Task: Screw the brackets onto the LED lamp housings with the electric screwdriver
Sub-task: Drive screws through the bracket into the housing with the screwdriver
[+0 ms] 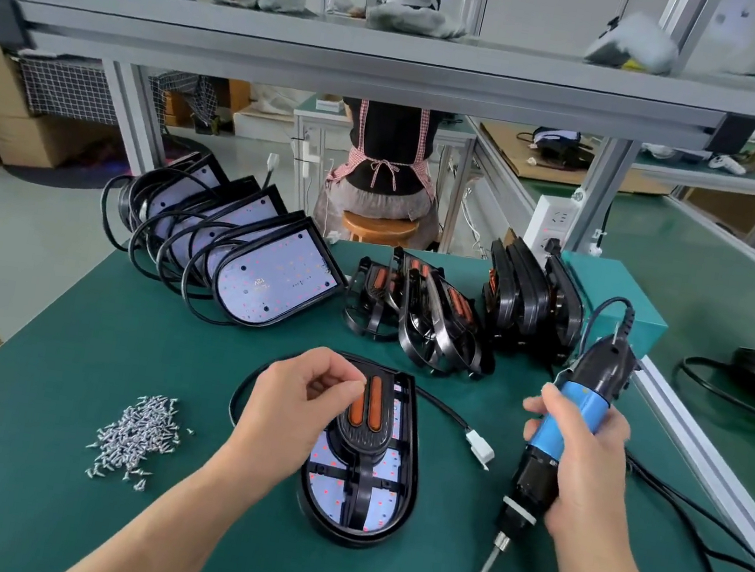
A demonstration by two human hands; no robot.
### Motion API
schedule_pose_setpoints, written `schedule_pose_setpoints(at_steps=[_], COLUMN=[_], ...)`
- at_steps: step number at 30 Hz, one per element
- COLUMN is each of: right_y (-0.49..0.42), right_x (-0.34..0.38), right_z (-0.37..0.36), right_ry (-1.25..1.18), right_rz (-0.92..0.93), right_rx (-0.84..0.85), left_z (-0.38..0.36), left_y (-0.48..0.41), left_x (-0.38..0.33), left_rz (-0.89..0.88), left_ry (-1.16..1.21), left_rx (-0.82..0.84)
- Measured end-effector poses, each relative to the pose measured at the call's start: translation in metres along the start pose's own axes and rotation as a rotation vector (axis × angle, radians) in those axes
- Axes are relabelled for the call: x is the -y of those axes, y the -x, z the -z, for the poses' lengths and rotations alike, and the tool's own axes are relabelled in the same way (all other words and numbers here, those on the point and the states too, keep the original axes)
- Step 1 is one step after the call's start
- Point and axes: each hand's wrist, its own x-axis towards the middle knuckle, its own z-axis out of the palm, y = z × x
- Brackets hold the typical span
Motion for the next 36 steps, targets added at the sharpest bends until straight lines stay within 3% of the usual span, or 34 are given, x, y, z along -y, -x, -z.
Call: schedule_pose_setpoints(at_steps=[3,8,18,23,30,36], right_y=[0.001,0.003,0.023,0.032,0.032,0.035], right_x=[-0.001,0.0,0.055,0.076,0.078,0.071], right_z=[-0.006,-0.009,-0.043,-0.065,-0.078,-0.078], right_ry=[-0.016,-0.353,-0.847,-0.841,-0.77,-0.747], right_rz=[0.022,-0.128,-0.029,0.068,0.075,0.071], right_rx=[-0.005,-0.024,0.063,0.001,-0.111,-0.12], left_z=[-0.002,-0.002,-0.009,-0.012,-0.014,-0.016], left_y=[0.003,0.007,0.012,0.014,0.015,0.015], left_x=[0.001,-0.001,-0.009,-0.012,-0.014,-0.015], left_rz=[-0.006,0.001,0.016,0.07,0.17,0.197], left_ry=[-0.008,-0.013,0.019,0.135,0.36,0.402], left_rx=[0.004,0.034,0.046,0.043,0.064,0.08])
